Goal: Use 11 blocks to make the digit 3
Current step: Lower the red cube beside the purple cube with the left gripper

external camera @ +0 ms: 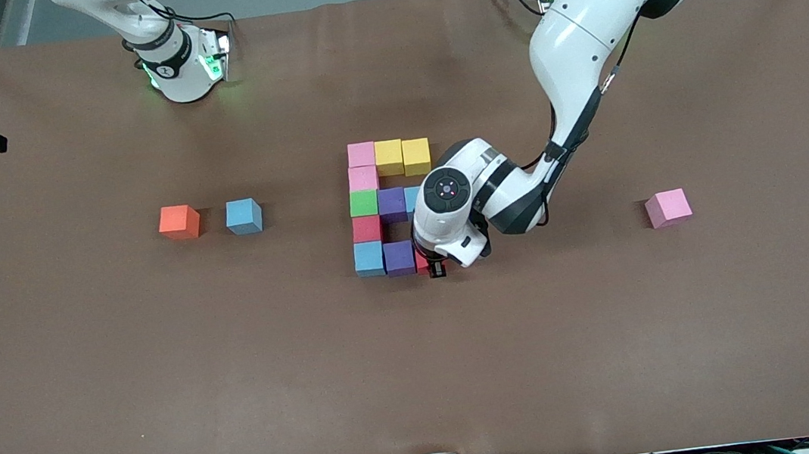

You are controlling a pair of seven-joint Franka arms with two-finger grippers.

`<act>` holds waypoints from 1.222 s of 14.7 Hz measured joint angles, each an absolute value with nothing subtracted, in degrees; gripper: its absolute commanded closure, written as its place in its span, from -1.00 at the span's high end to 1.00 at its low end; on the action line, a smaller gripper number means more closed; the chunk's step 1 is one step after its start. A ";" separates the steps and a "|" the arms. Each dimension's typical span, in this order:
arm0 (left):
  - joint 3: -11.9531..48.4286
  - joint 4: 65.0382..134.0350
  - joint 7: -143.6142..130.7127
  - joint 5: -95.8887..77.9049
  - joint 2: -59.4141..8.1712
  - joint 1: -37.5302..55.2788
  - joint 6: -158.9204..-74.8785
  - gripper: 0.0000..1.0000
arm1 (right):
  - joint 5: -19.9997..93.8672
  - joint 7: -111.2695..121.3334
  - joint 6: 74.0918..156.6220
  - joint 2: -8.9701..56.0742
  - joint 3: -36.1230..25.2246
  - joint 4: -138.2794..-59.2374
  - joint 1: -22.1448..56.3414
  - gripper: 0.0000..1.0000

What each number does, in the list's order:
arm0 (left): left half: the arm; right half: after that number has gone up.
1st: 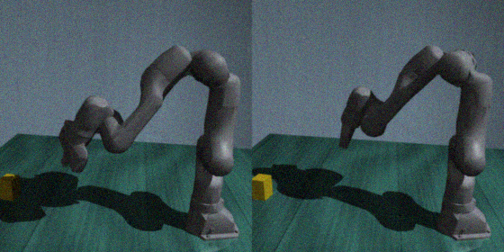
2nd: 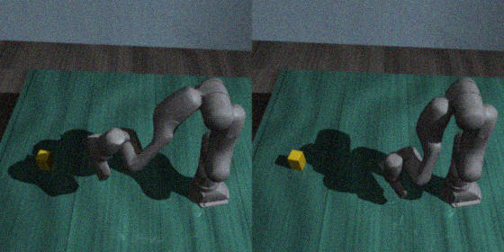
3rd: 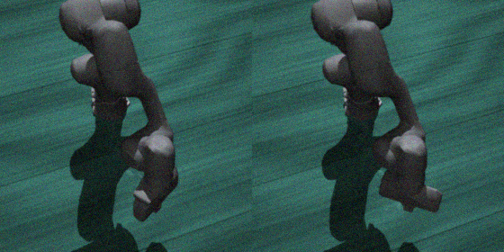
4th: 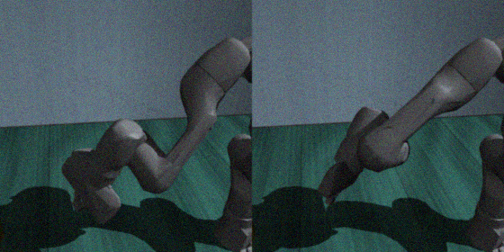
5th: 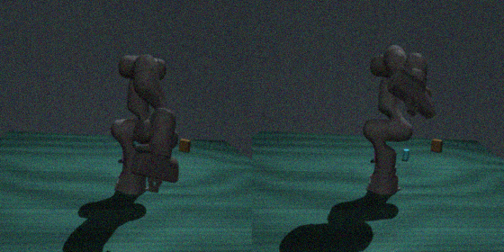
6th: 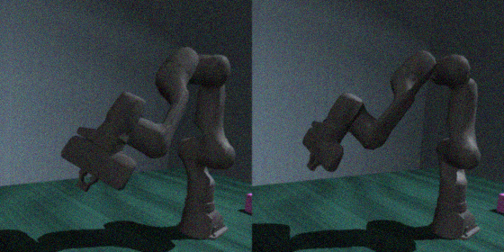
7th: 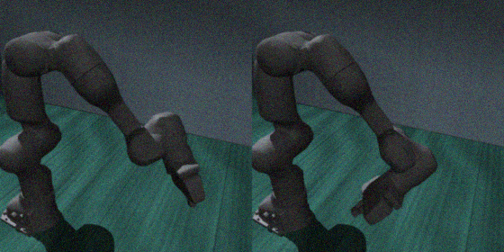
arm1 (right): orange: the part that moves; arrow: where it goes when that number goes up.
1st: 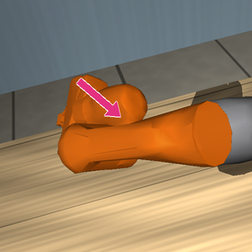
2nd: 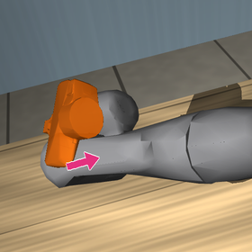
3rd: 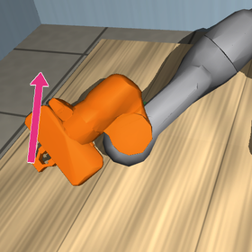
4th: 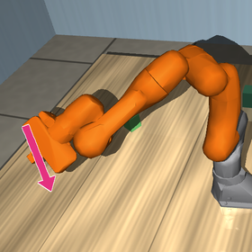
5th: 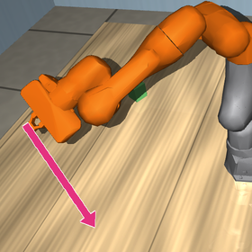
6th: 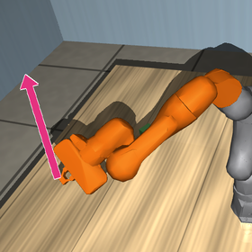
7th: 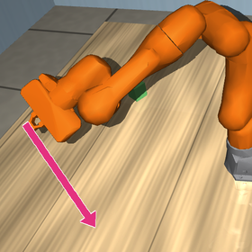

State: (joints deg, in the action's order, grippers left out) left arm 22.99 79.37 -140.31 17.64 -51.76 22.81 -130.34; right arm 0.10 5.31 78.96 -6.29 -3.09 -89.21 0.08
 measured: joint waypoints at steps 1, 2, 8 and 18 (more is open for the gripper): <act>22.99 79.28 -140.35 17.64 -51.81 22.87 -130.34 -0.40 | 0.10 5.31 78.84 -6.29 -3.09 -89.22 0.08 1.00; 22.99 79.15 -140.37 17.64 -51.89 22.97 -130.34 -0.40 | 0.10 5.31 78.71 -6.29 -3.09 -89.22 0.08 1.00; 22.98 78.36 -140.80 17.64 -52.35 23.49 -130.32 -0.40 | 0.10 5.31 78.54 -6.29 -3.10 -89.22 0.08 1.00; 22.97 78.08 -140.84 17.60 -53.27 23.86 -130.80 1.00 | 0.08 5.31 78.62 -6.29 -3.14 -89.06 0.08 1.00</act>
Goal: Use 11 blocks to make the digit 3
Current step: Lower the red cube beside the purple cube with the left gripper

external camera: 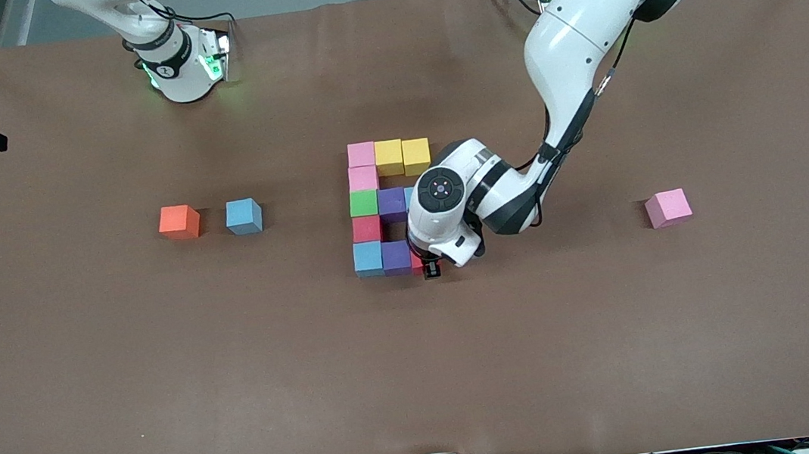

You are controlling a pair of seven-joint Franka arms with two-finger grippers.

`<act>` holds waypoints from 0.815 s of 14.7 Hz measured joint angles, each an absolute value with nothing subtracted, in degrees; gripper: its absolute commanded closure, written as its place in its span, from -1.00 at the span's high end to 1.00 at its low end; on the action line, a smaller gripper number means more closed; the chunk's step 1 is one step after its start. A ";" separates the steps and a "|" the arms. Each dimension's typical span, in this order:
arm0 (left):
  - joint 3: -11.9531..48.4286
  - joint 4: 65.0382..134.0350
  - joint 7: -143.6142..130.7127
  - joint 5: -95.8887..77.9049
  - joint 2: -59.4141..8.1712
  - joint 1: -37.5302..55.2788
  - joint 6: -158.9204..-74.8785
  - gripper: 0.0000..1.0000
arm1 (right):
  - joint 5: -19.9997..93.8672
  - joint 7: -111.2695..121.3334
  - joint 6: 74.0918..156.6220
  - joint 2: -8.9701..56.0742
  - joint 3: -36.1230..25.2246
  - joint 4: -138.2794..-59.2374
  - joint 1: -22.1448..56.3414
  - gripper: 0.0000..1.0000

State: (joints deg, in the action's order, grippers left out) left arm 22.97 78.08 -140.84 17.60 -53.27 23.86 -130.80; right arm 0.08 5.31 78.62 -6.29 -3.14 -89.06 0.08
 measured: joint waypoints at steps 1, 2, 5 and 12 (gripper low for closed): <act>22.97 77.99 -140.84 17.58 -53.61 23.88 -131.05 1.00 | 0.08 5.31 78.62 -6.29 -3.16 -88.97 0.08 1.00; 22.97 77.82 -140.84 17.57 -53.72 23.83 -131.19 1.00 | 0.08 5.31 78.62 -6.29 -3.17 -88.93 0.08 1.00; 23.00 76.47 -140.84 17.56 -53.59 23.75 -130.67 1.00 | 0.07 5.31 78.62 -6.29 -3.18 -88.81 0.08 1.00; 23.06 75.79 -140.84 16.15 -49.88 23.31 -128.59 1.00 | 0.08 5.31 76.19 -6.29 -3.27 -86.63 0.07 1.00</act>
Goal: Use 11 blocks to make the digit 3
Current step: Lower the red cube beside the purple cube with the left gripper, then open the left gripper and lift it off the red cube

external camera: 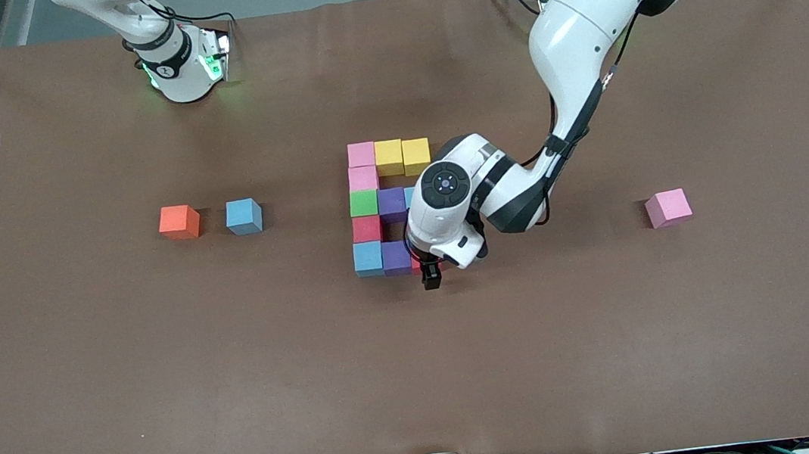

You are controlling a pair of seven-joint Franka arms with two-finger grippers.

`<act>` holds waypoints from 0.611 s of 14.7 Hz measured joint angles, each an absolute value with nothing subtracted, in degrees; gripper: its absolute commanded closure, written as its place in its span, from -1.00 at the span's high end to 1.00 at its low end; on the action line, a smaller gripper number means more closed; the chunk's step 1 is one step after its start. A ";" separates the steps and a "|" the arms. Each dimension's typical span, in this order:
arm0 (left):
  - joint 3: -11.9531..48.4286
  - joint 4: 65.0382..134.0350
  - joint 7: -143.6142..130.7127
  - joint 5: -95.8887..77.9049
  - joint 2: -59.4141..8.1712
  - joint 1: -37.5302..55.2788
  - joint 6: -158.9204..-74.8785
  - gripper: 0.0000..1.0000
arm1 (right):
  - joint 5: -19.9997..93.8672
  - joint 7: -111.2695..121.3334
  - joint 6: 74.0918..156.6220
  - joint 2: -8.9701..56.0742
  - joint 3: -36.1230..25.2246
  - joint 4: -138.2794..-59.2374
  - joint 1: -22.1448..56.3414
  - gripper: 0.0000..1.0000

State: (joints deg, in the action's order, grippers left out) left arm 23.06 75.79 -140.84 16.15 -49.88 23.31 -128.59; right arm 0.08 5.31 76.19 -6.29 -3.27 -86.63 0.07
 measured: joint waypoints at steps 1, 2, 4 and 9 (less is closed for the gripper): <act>23.06 75.77 -140.76 16.14 -49.06 23.21 -127.91 1.00 | 0.10 5.31 75.06 -6.30 -3.27 -86.05 0.07 1.00; 23.06 75.75 -140.23 16.14 -48.07 23.03 -127.23 1.00 | 0.11 5.31 74.48 -6.31 -3.26 -85.68 0.07 1.00; 23.07 75.75 -136.50 15.33 -45.51 22.16 -125.41 1.00 | 0.12 5.32 74.42 -6.31 -3.21 -85.40 0.08 1.00; 23.06 78.97 -114.80 12.47 -37.74 17.41 -120.65 1.00 | 0.15 5.33 75.79 -6.30 -3.02 -85.34 0.11 1.00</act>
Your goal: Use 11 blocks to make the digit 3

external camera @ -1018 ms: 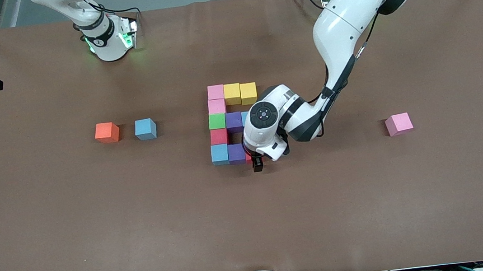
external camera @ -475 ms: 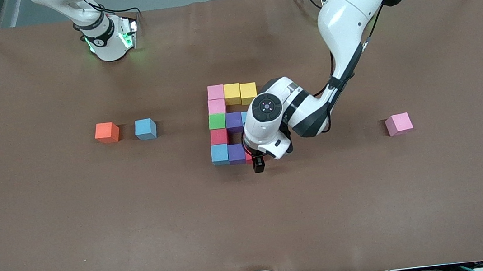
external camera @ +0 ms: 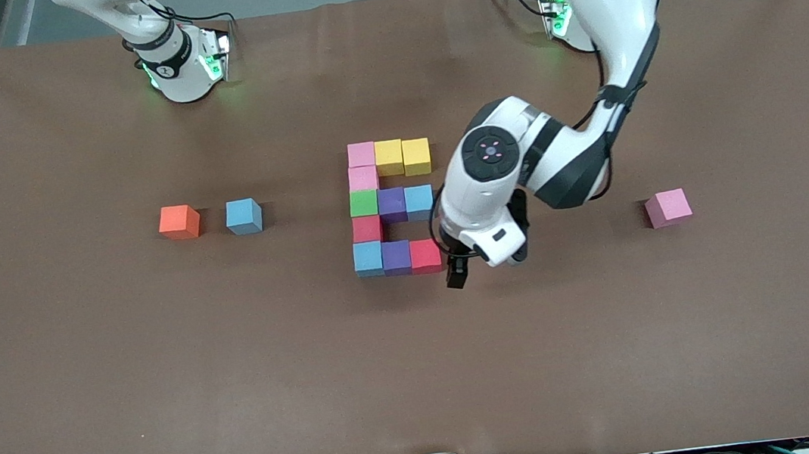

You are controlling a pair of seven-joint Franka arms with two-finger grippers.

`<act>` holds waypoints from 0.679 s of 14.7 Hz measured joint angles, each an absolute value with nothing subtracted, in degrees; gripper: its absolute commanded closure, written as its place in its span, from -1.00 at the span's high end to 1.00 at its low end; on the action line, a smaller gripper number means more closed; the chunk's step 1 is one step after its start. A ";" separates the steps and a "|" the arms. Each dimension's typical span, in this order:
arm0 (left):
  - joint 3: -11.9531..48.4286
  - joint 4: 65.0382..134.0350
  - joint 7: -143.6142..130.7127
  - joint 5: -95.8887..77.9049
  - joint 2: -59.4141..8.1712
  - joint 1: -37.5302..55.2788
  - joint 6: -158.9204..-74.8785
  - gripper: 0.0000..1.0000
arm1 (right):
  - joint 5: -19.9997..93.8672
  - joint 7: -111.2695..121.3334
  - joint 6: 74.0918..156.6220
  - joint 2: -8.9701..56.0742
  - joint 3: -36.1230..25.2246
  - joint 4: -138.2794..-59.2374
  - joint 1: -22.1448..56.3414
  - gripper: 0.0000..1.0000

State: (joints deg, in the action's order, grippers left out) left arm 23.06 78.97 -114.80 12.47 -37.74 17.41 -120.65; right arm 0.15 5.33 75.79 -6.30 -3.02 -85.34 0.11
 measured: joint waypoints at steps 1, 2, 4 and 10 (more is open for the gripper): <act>23.06 80.75 -108.55 11.70 -36.17 15.93 -120.54 1.00 | 0.16 5.33 75.82 -6.30 -2.95 -85.35 0.14 1.00; 23.07 82.69 -102.33 11.25 -34.62 14.39 -120.52 1.00 | 0.16 5.33 75.82 -6.30 -2.90 -85.35 0.17 1.00; 23.06 86.64 -90.16 10.99 -31.58 11.43 -120.51 1.00 | 0.17 5.33 75.84 -6.30 -2.88 -85.35 0.20 1.00; 23.03 97.08 -58.93 10.91 -22.14 4.00 -120.50 1.00 | 0.17 5.28 75.80 -6.29 -2.88 -85.35 0.21 1.00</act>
